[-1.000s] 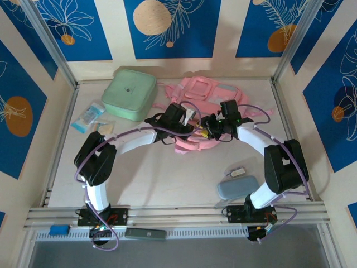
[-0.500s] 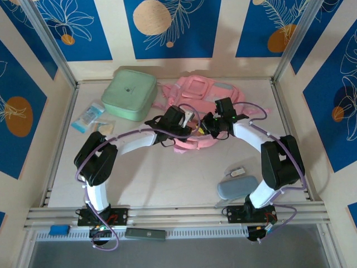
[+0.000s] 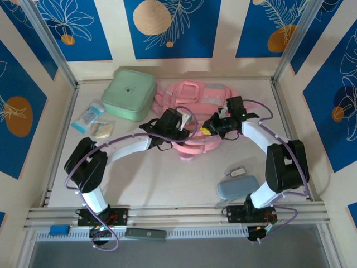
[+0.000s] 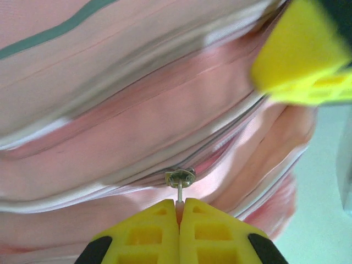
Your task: Pack the student bag
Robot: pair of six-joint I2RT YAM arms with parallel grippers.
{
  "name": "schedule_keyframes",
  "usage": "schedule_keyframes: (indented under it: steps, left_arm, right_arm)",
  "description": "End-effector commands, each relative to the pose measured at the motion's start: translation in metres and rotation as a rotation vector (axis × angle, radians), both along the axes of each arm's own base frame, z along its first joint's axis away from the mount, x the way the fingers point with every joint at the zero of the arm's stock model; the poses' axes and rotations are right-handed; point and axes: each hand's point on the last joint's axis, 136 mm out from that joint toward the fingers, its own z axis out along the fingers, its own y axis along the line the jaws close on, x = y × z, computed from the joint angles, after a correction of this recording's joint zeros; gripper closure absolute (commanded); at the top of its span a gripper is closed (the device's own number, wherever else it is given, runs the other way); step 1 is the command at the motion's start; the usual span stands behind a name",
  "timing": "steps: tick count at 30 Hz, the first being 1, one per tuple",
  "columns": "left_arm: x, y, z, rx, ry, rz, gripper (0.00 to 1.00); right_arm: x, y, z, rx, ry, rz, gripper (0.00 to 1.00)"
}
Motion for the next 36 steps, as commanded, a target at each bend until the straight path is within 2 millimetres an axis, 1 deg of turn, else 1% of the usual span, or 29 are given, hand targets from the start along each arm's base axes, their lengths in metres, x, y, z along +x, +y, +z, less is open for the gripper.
schedule_keyframes:
  steps: [1, 3, 5, 8, 12, 14, 17, 19, 22, 25, 28, 30, 31, 34, 36]
  left_arm:
    - [-0.030, 0.052, -0.031, 0.182, 0.099, 0.054, 1.00]
    - [-0.025, 0.064, -0.035, 0.212, 0.090, 0.085, 1.00]
    - [-0.014, 0.075, -0.036, 0.231, 0.077, 0.129, 1.00]
    - [0.009, 0.089, -0.036, 0.202, 0.065, 0.203, 1.00]
    - [0.043, 0.107, -0.033, 0.183, 0.028, 0.312, 1.00]
    - [0.056, 0.110, -0.031, 0.150, 0.013, 0.339, 1.00]
    - [0.070, 0.109, -0.030, 0.111, -0.032, 0.343, 1.00]
    - [0.073, 0.104, -0.031, 0.081, -0.027, 0.322, 1.00]
    - [0.071, 0.093, -0.037, 0.043, -0.005, 0.281, 1.00]
    - [0.069, 0.089, -0.040, 0.033, 0.010, 0.261, 1.00]
    - [0.072, 0.091, -0.044, 0.066, 0.022, 0.270, 1.00]
    - [0.077, 0.100, -0.049, 0.115, 0.042, 0.325, 1.00]
    - [0.077, 0.099, -0.050, 0.114, 0.052, 0.327, 1.00]
    - [0.073, 0.081, -0.044, 0.020, 0.068, 0.269, 1.00]
    - [0.069, 0.074, -0.042, -0.013, 0.087, 0.243, 1.00]
  right_arm:
    - [0.021, -0.050, 0.031, -0.026, -0.152, -0.053, 1.00]
    - [0.022, -0.060, 0.037, -0.016, -0.151, -0.057, 1.00]
    - [0.026, -0.066, 0.042, -0.006, -0.163, -0.065, 1.00]
    - [0.030, -0.072, 0.042, -0.002, -0.165, -0.069, 1.00]
    - [0.032, -0.069, 0.038, -0.003, -0.158, -0.030, 1.00]
    - [0.033, -0.068, 0.037, 0.013, -0.164, -0.013, 1.00]
    - [0.033, -0.069, 0.033, 0.014, -0.155, -0.013, 1.00]
    - [0.033, -0.071, 0.032, 0.015, -0.156, -0.020, 1.00]
    - [0.035, -0.069, 0.032, 0.015, -0.163, -0.016, 1.00]
    - [0.041, -0.069, 0.033, 0.016, -0.171, -0.015, 1.00]
    - [0.051, -0.070, 0.034, -0.002, -0.193, -0.026, 1.00]
    - [0.057, -0.072, 0.030, -0.019, -0.199, -0.045, 1.00]
    - [0.059, -0.073, 0.028, -0.023, -0.199, -0.050, 1.00]
    - [0.062, -0.074, 0.022, -0.043, -0.190, -0.052, 1.00]
    - [0.061, -0.072, 0.021, -0.047, -0.188, -0.038, 1.00]
